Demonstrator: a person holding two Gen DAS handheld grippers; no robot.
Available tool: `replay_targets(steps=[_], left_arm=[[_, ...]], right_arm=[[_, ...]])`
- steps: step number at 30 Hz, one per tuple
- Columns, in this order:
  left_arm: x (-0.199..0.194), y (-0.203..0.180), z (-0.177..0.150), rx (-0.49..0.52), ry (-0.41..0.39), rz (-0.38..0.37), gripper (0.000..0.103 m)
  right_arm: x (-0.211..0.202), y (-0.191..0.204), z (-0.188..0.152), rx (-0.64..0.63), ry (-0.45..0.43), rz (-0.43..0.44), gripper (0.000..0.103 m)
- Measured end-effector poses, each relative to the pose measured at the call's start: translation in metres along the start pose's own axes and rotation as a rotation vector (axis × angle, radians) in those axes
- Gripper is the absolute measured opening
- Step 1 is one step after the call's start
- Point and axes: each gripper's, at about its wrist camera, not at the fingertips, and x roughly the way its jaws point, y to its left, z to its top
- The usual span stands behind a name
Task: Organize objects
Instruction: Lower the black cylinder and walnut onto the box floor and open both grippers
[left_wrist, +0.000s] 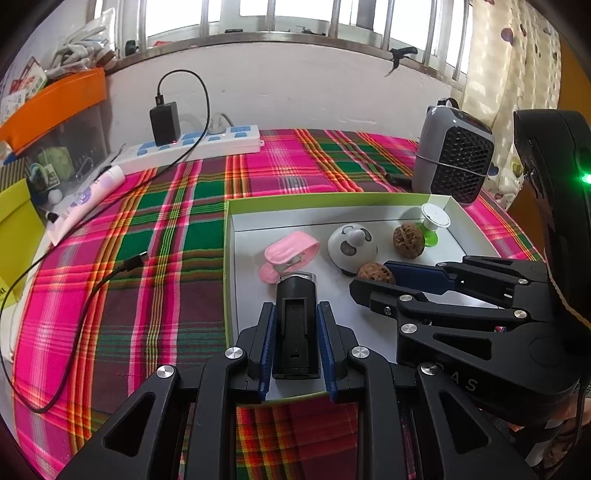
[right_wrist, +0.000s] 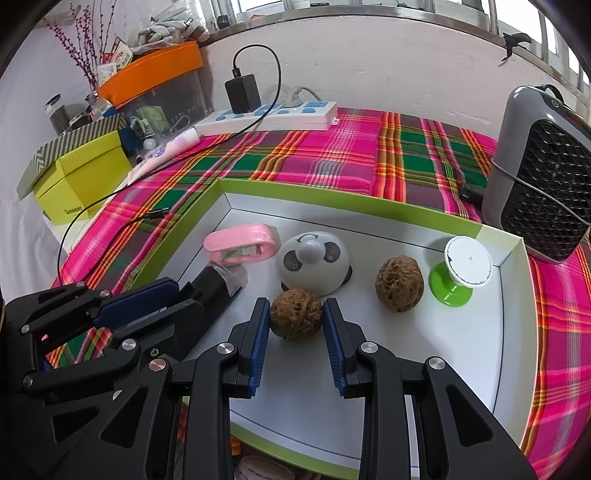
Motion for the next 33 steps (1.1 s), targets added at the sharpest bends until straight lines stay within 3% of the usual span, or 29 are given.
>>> replay_targets(steps=[17,21,33], left_arm=[[-0.006,0.003,-0.001,-0.005,-0.018,0.01,0.026],[-0.01,0.003,-0.001,-0.01,-0.026,0.018,0.028],[-0.018,0.003,-0.006,-0.02,-0.04,0.03,0.03]], right_arm=[[-0.004,-0.001,-0.002,0.017,-0.016,0.007,0.031],[-0.005,-0.001,-0.002,0.022,-0.018,0.009,0.041],[-0.018,-0.004,-0.006,0.051,-0.046,0.01,0.041]])
